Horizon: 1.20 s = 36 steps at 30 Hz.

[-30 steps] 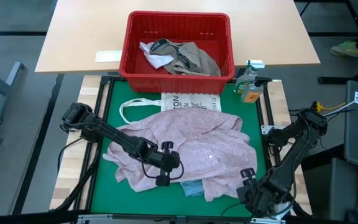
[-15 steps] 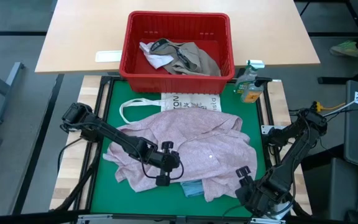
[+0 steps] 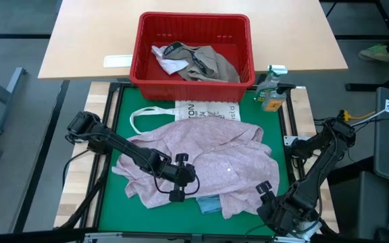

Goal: Fold Laundry from Bin
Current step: Fold the pink shirt from the red laundry basket

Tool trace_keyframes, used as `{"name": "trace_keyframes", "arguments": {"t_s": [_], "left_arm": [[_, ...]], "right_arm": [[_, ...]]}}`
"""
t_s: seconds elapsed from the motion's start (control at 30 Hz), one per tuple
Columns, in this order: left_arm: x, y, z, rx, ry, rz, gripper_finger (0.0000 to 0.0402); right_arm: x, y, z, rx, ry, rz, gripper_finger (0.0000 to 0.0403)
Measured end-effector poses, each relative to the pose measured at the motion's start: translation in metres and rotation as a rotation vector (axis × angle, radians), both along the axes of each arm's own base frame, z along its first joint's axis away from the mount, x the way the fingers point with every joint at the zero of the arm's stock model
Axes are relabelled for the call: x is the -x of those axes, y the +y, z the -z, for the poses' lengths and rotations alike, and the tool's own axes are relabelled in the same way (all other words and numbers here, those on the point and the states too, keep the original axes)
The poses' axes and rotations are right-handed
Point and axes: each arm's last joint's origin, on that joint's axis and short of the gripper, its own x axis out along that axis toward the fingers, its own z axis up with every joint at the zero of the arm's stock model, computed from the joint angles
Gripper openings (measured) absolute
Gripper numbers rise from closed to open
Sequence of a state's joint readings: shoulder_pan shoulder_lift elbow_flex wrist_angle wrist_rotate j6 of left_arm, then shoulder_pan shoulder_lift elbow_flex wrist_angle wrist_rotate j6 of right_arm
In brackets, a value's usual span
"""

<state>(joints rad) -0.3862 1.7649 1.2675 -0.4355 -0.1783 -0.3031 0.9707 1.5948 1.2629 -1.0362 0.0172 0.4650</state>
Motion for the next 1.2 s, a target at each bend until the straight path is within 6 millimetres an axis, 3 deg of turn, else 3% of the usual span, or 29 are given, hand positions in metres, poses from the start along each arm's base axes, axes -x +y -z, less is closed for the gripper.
{"name": "trace_keyframes", "arguments": {"t_s": [0.4, 0.77, 1.2], "left_arm": [[0.000, 0.001, 0.000, -0.030, -0.012, -0.024, 0.0000], [0.000, 0.001, 0.000, -0.031, -0.013, -0.024, 0.0000], [0.000, 0.001, 0.000, -0.029, -0.012, -0.024, 0.0000]], "right_arm": [[-0.002, 0.007, 0.017, 0.121, -0.041, -0.064, 0.0160], [0.001, 0.001, 0.033, 0.196, -0.050, -0.076, 0.0160], [0.000, -0.001, 0.033, 0.245, -0.090, -0.066, 0.0160]]}}
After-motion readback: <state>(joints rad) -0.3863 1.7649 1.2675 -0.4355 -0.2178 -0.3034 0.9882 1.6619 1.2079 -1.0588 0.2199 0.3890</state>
